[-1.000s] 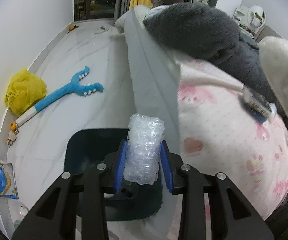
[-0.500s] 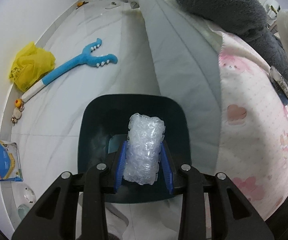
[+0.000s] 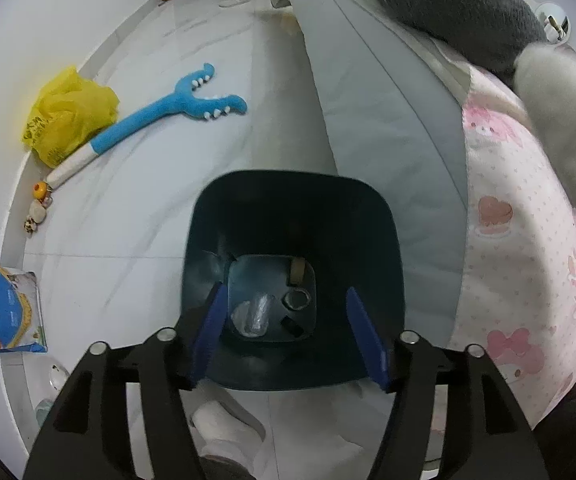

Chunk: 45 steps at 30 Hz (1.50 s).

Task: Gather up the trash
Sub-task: 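Open the left gripper to drop the bubble wrap while the right gripper drops the cloth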

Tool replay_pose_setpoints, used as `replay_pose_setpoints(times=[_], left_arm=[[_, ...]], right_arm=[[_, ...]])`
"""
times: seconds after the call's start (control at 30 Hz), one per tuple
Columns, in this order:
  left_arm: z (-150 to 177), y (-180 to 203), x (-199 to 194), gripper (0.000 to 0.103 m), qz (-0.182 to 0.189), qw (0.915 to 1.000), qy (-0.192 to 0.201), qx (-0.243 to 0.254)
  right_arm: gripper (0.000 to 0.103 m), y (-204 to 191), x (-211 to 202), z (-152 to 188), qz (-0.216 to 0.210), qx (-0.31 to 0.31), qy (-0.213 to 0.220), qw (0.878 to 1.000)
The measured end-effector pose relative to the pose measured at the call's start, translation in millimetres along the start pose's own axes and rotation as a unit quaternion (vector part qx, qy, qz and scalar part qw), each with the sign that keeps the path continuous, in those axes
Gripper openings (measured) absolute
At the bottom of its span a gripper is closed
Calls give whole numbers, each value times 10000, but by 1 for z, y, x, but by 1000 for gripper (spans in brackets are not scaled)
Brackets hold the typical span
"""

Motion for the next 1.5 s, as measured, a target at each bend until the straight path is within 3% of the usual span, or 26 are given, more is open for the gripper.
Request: replay_pose_setpoints(times=[0.47,0.8,1.33,1.43,1.5], left_arm=[[-7,-22,-51,76,-14,9944,1056,-62],[-12,-20,-103,76,104,9780,2084,68],[-10,-21,-145,63,297,9596,2789,201],[-11,-20,-151,63,390,9567,2876,211],[-11,-18,-154,63,373,9554,2916,269]], right_arm=[[50,-16,56,7,43,198,-673,9975],[50,-37,101,26,44,176,-1221,9923],[51,-61,170,58,366,66,-2080,9774],[61,-62,175,62,473,-36,-2213,9740],[73,-61,172,61,479,4,-2182,9747]])
Point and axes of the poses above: each gripper's, at about its wrist camera, not at the fingertips, and x roughly the way its jaws point, y to its right, z to its underside, the point moved 1 cm from there along x, roughly the way its jaws point, and after that the axes turned 7 degrees about z, right-handed, at the moved point
